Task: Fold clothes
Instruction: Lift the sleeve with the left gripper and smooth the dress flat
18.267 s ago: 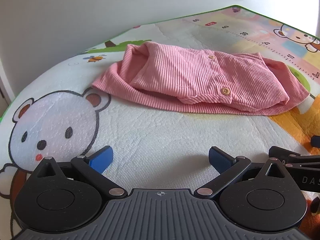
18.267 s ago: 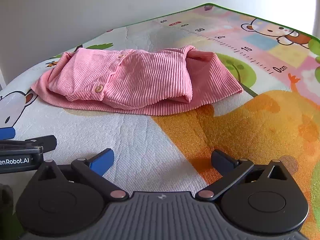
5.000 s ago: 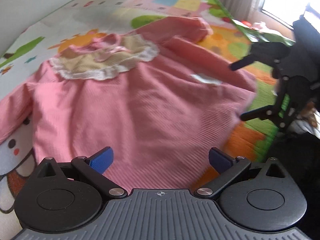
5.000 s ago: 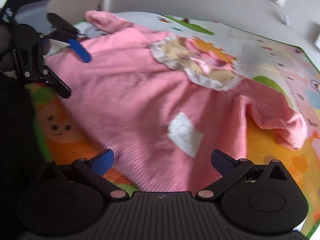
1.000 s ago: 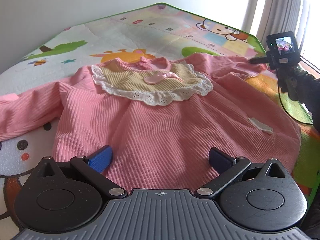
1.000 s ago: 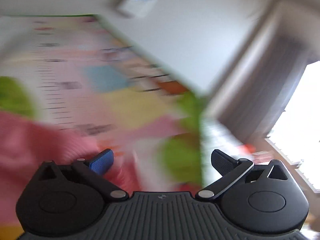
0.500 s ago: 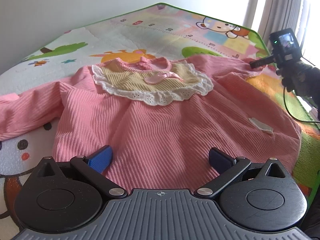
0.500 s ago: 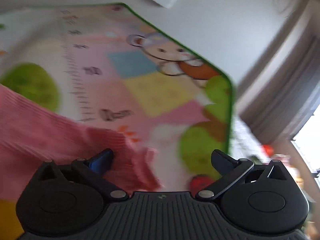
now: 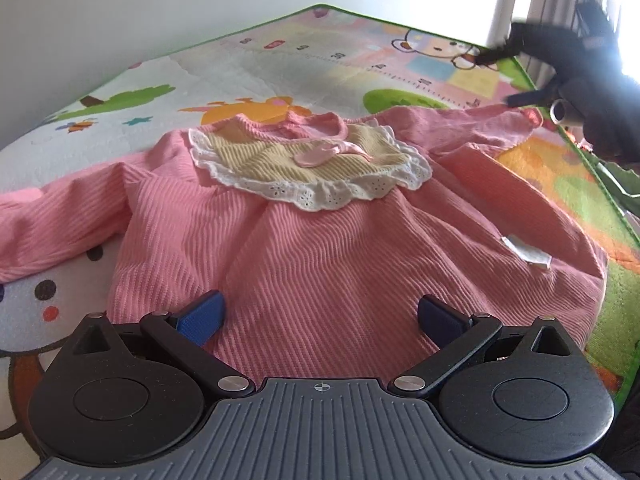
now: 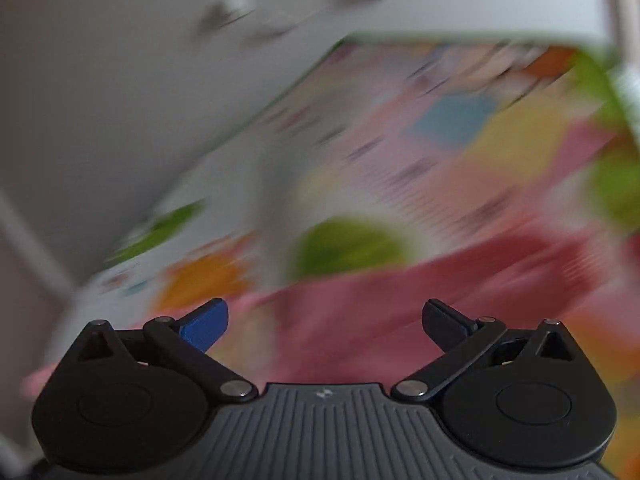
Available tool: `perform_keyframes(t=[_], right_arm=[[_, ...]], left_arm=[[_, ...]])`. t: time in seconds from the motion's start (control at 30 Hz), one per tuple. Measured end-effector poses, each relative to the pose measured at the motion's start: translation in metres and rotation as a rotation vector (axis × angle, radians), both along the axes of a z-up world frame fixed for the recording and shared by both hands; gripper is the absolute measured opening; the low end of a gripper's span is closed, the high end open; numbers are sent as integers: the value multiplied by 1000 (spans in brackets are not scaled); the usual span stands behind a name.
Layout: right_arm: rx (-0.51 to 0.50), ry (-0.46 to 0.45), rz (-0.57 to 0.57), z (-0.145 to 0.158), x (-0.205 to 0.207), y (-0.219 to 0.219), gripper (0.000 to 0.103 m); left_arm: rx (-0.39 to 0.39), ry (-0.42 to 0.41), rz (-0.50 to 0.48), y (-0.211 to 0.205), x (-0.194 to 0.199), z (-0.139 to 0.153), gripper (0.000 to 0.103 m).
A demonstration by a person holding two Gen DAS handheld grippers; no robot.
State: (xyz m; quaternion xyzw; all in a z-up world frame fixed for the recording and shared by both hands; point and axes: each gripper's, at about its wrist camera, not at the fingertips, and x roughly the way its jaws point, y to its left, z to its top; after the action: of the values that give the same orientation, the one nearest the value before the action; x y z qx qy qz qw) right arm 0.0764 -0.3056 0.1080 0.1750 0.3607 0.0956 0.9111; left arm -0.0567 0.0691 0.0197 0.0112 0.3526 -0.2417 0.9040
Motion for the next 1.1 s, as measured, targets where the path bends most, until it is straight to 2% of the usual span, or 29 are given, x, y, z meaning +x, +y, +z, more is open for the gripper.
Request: perform_keyframes(t=[0.03,0.1,0.2,0.27,0.3,0.37,0.5,0.6,0.9,1.1], right_arm=[[40,20,80,-9,-3,20,103],[-24,22,184,-23,-23,63,103],[-228,-63,281,-40,-48,112,103],[-346,-117,326,-52,-65,128,103],[-359,-120,344,-58,-69,131,103],[-351,-113,368,-63,-75,135,103],[-327,-71,341,-83,-70,135,103],[-352,-50,339,-94,-77,142,103],[-362,-66,335,-103,-82,144,103],[-362,-70,336,-103,-83,146,103]], left_arm=[[-3,4,5,1,0,1,103],[-56,42,71,13,2,7,103],[-196,56,200,51,2,26,103],[-243,25,338,86,0,37,103],[-264,16,405,103,0,42,103],[-288,67,517,133,7,39,103],[-476,231,649,180,26,19,103],[-541,249,723,198,42,13,103],[-344,62,755,177,84,4,103],[-272,-16,460,118,76,19,103]])
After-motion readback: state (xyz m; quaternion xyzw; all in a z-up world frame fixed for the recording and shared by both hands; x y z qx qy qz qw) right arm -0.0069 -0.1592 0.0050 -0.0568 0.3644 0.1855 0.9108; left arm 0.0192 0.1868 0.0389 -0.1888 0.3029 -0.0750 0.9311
